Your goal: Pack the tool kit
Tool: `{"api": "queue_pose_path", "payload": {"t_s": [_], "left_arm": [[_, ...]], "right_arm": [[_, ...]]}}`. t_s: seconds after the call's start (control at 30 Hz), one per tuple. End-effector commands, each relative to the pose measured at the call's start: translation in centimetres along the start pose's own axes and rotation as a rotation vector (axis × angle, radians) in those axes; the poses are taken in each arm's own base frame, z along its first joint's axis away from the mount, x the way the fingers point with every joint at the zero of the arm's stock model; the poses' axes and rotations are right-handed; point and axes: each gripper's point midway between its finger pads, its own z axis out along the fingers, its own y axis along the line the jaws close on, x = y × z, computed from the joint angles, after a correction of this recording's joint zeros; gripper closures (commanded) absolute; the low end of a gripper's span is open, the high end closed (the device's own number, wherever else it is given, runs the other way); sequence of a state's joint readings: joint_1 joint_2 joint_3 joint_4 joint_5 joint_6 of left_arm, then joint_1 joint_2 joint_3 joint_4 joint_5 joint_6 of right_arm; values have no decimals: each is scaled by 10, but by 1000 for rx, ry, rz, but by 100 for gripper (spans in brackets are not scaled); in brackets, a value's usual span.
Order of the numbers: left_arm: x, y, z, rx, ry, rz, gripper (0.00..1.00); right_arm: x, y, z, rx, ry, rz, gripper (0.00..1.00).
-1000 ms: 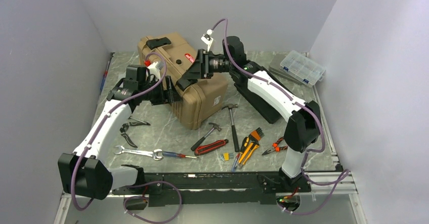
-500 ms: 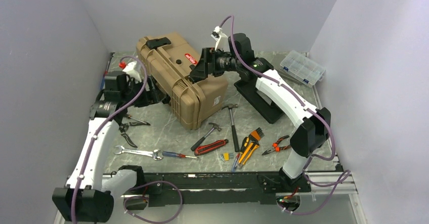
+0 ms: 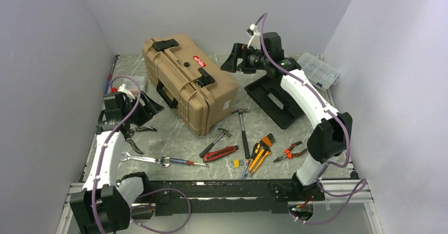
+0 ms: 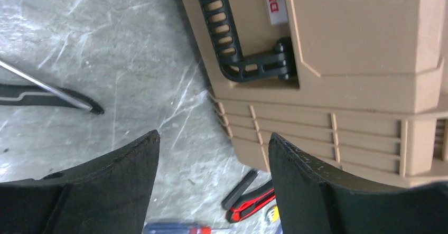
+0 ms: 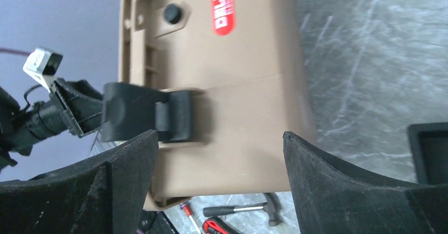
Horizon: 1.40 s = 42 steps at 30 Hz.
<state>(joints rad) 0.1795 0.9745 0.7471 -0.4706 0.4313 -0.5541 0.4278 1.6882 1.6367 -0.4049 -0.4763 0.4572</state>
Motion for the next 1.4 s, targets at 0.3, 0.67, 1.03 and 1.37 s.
{"api": "queue_pose_path", "payload": {"t_s": [0.3, 0.67, 1.03, 1.37], "left_arm": [[-51, -13, 48, 193, -208, -232, 15], [-56, -4, 96, 251, -194, -349, 25], [-64, -22, 135, 286, -144, -354, 46], [-71, -37, 146, 344, -149, -279, 100]], "right_arm": [[-17, -26, 41, -105, 55, 71, 2], [1, -34, 61, -161, 113, 107, 2], [17, -49, 70, -132, 170, 111, 6], [36, -66, 77, -88, 207, 143, 8]]}}
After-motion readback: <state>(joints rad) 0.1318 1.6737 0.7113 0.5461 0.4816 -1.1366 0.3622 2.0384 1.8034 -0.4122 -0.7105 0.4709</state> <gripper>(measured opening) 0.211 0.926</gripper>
